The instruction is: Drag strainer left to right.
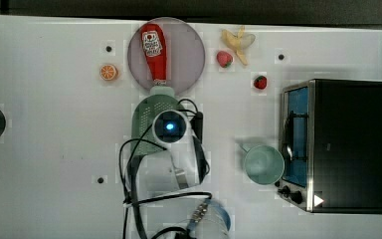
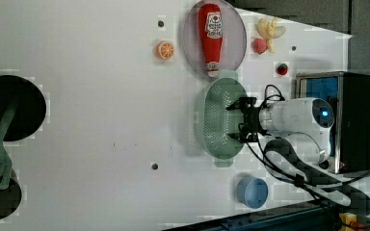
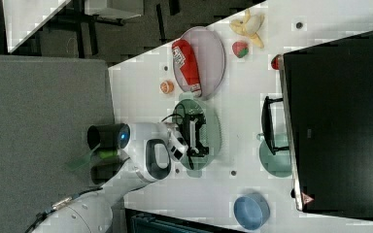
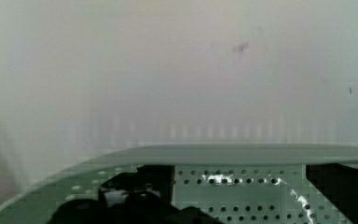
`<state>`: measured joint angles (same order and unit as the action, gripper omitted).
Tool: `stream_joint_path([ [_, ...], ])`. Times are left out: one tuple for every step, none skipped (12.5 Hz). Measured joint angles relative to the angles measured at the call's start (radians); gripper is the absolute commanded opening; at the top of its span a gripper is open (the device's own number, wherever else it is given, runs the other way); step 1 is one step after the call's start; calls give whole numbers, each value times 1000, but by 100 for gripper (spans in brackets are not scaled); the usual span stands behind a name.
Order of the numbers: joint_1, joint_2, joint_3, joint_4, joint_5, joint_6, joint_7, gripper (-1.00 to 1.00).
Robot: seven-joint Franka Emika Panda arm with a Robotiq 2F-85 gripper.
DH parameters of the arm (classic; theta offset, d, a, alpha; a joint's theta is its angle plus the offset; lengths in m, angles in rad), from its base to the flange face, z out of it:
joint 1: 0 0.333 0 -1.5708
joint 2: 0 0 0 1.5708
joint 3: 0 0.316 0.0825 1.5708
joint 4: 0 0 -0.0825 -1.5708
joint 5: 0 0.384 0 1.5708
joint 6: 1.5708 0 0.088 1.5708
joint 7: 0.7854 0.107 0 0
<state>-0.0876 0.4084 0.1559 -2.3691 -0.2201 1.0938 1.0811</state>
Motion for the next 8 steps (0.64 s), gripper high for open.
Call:
stream_joint_path([
  [-10, -2, -16, -4, 8, -3, -23, 100],
  [-18, -3, -24, -16, 31, 5, -55, 100],
  [-22, -4, -30, -25, 36, -3, -84, 100],
  [-21, -4, -42, -33, 24, -18, -112, 100],
  [-20, -4, -58, -35, 10, -27, -139, 100],
  [-19, -4, -76, -33, 11, -24, -160, 100],
  [-24, -5, -89, -31, 7, -15, -174, 100],
  [-30, -5, -96, -31, -6, -11, -178, 100],
])
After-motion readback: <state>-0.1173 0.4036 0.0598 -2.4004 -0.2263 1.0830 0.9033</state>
